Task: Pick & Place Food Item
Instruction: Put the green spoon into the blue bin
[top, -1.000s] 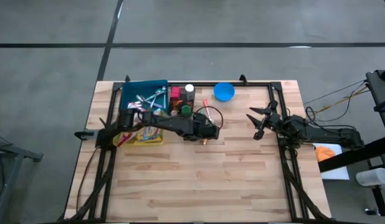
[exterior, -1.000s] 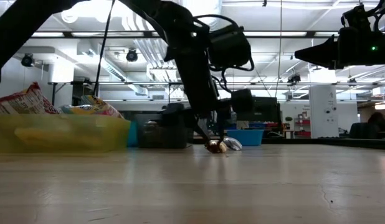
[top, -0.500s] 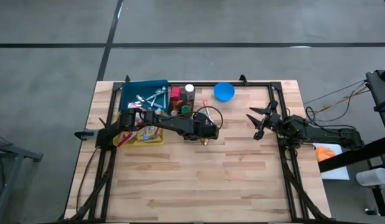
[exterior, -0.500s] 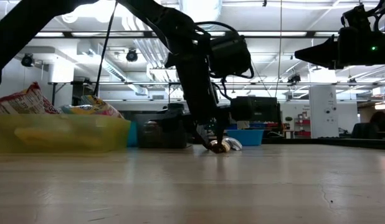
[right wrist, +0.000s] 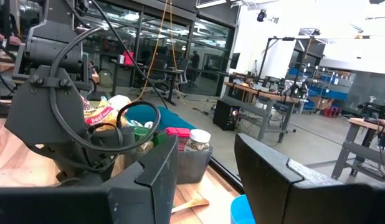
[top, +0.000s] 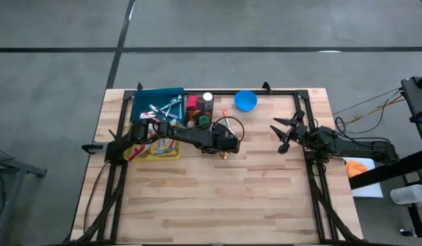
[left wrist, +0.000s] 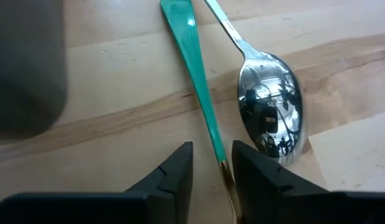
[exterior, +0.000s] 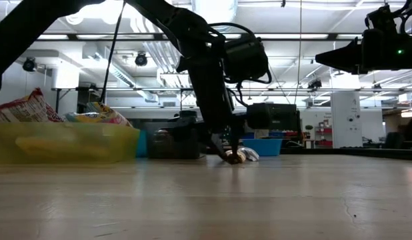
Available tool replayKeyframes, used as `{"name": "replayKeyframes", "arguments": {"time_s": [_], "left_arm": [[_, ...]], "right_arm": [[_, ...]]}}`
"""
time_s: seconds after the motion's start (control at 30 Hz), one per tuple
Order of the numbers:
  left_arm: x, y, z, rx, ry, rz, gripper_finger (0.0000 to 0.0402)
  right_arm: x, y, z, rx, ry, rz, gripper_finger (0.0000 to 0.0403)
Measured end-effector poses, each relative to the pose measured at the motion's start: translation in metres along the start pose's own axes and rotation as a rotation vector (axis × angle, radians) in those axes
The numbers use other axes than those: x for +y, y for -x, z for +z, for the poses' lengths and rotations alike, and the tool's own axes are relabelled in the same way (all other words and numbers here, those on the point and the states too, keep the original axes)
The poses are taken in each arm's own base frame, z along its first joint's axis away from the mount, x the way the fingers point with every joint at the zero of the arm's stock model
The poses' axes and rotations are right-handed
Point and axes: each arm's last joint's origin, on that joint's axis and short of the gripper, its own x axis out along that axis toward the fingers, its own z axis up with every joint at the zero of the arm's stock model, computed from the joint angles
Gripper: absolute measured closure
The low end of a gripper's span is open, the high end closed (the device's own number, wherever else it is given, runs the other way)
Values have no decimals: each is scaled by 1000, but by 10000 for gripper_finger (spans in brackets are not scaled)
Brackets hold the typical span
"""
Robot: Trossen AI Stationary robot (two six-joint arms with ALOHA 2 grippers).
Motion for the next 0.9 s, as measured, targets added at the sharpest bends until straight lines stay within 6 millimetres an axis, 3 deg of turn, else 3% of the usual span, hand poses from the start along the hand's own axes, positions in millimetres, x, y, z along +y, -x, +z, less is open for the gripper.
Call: {"name": "replayKeyframes", "arguments": {"time_s": [0.33,0.9], "left_arm": [[0,0,0,0,-25,-3,392],[0,2,1,1,-25,-6,392]], "right_arm": [[0,0,0,0,0,0,246],[0,0,0,0,0,0,246]]}}
